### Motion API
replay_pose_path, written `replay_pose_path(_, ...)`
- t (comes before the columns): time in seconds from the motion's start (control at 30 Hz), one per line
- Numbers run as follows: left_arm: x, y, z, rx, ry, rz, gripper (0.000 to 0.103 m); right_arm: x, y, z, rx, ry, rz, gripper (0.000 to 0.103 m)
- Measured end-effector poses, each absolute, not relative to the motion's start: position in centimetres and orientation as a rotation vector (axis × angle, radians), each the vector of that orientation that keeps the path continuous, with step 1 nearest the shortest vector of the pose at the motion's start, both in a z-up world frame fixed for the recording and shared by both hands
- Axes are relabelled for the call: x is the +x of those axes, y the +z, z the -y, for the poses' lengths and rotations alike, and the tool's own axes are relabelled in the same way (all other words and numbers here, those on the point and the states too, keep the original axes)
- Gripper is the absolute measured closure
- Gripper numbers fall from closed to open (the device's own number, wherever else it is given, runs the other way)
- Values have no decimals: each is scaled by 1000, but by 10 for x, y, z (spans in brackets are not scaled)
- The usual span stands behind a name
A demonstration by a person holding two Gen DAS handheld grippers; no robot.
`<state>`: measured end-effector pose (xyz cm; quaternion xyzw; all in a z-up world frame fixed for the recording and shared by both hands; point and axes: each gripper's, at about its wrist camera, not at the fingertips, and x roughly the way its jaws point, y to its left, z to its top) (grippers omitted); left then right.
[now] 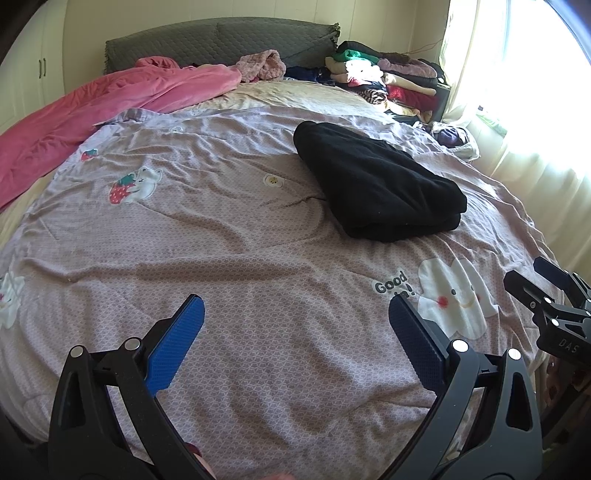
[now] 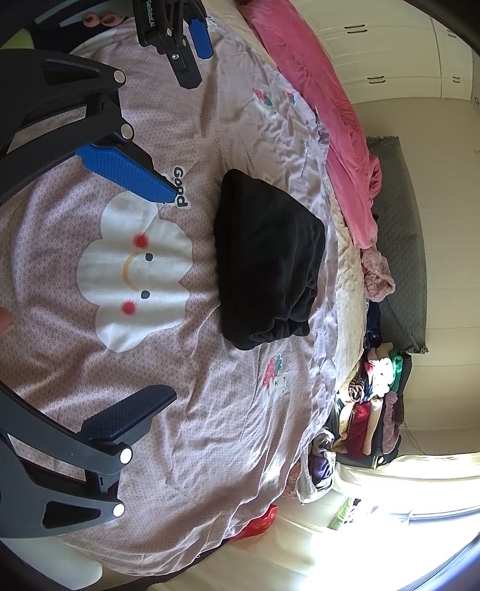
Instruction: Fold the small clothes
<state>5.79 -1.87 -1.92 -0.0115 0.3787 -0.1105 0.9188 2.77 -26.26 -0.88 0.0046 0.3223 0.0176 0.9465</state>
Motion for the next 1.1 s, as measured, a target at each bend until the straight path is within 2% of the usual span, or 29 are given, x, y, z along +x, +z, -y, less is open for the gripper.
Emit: replay_pose_path(1.1,56,-18,12,-16,-206,-785,9,25,-12,262,9,37,-655,4)
